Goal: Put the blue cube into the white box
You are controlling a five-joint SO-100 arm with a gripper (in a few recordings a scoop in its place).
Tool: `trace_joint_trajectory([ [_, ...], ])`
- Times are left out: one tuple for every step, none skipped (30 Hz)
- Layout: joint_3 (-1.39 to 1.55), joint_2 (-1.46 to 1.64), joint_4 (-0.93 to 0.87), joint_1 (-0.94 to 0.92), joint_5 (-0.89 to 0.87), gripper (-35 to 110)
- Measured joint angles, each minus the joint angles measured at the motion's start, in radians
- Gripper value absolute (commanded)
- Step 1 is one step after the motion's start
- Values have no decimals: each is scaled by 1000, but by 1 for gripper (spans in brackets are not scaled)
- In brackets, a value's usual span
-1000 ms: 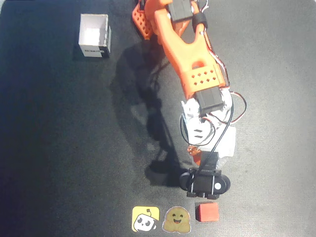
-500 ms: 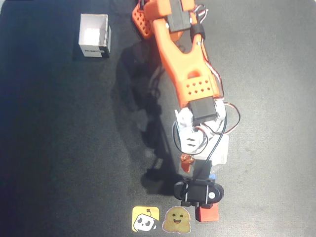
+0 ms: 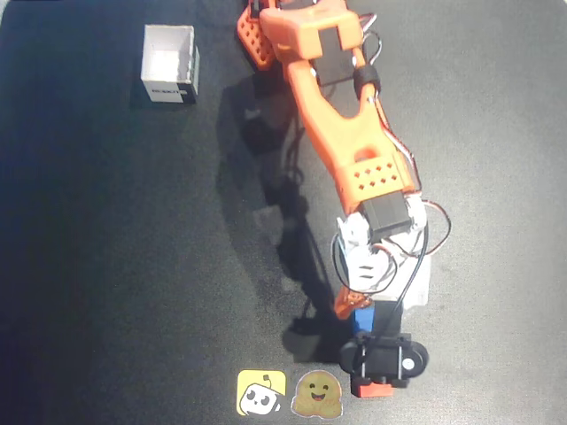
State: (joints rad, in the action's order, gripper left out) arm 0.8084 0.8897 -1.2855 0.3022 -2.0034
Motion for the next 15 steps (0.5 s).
trace_joint_trajectory([
  [-18,-14,-8,0,3,28],
  [-29,-25,-12,3,3,28],
  [-37,-32,-15,5,3,28],
  [-48,-43,-17,8,0,28],
  [-64,-60,-25,11,-6,28],
  [-95,-83,-40,15,-9,28],
  [-135,-115,-61,17,-14,28],
  [-187,-152,-94,18,-14,28],
  [-250,-198,-133,20,-20,28],
  [-327,-249,-179,20,-23,28],
  [-414,-305,-232,18,-28,28],
  [-522,-371,-293,17,-29,28],
  [-635,-451,-348,17,-29,28],
  [-742,-538,-380,15,-29,26],
  [-816,-614,-397,17,-17,23],
])
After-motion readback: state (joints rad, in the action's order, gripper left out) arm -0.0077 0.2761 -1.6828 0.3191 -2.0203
